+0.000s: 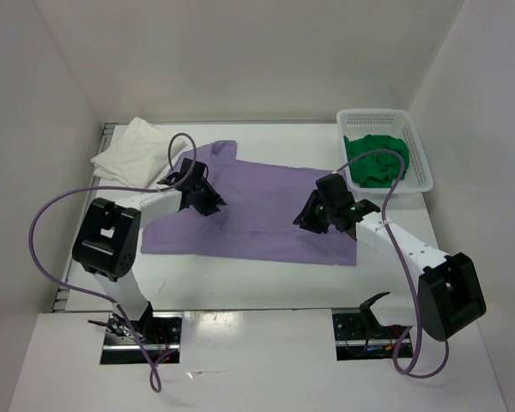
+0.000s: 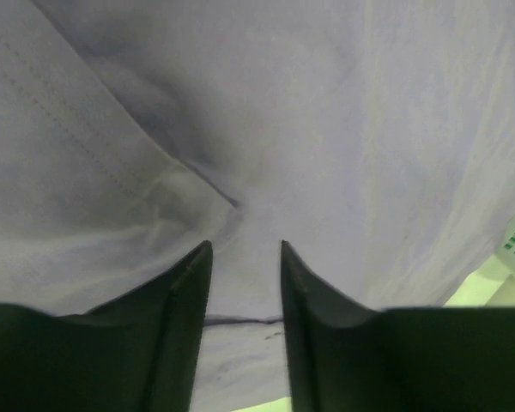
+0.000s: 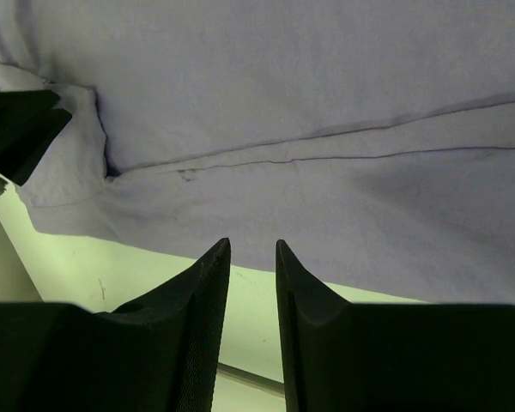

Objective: Fold and stack the t-shirts
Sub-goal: Fold the flattened tshirt in 1/3 of the way

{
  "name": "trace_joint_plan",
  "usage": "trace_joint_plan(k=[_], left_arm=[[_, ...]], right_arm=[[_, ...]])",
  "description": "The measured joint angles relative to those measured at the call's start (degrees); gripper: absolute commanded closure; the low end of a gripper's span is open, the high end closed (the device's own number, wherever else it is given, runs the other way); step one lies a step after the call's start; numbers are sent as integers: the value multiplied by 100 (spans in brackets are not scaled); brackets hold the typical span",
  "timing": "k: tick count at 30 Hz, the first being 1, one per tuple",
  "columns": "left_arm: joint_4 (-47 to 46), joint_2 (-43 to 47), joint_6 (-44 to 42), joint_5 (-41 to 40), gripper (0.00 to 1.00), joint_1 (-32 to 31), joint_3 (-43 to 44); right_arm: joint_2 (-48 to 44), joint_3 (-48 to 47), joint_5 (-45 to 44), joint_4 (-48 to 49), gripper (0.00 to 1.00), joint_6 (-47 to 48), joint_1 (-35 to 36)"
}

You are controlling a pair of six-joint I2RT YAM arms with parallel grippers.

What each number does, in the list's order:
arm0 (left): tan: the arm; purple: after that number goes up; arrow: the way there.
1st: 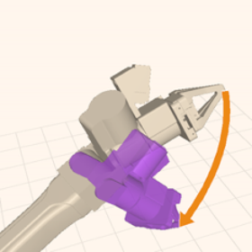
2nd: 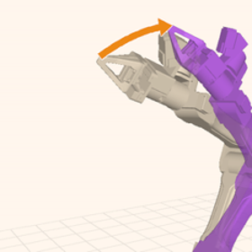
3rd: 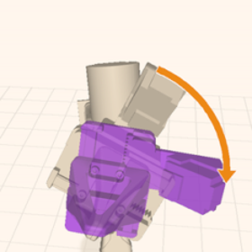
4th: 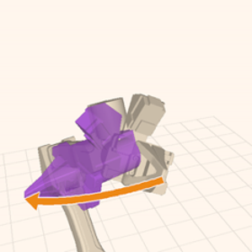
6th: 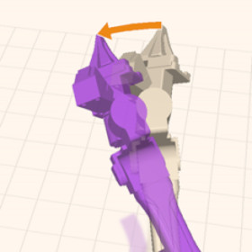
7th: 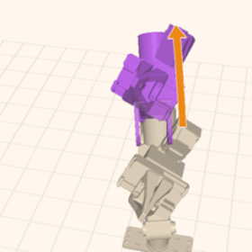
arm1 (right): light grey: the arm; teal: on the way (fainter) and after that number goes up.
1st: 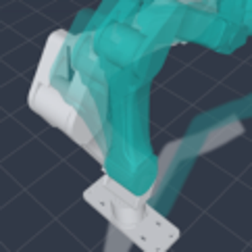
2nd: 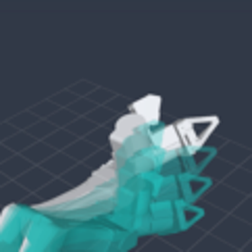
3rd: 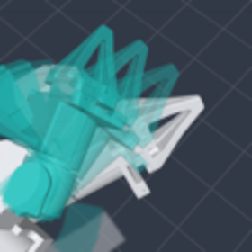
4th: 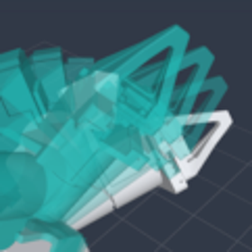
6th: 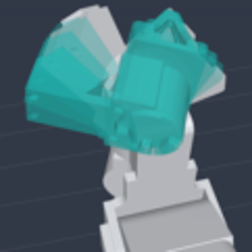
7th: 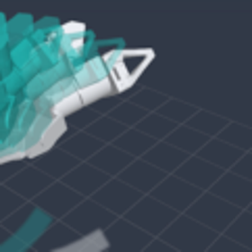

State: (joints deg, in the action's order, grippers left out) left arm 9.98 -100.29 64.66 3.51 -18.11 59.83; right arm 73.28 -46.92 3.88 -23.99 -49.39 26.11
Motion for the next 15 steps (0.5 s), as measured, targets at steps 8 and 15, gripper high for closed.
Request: trace_joint_plan(k=[8,15], left_arm=[[-15,678,-365,-87,47,358,-221],[221,2238,-857,-37,49,1499,-1397]], right_arm=[[81,0,11,50,89,-26,2],[866,9,85,63,84,-63,295]])
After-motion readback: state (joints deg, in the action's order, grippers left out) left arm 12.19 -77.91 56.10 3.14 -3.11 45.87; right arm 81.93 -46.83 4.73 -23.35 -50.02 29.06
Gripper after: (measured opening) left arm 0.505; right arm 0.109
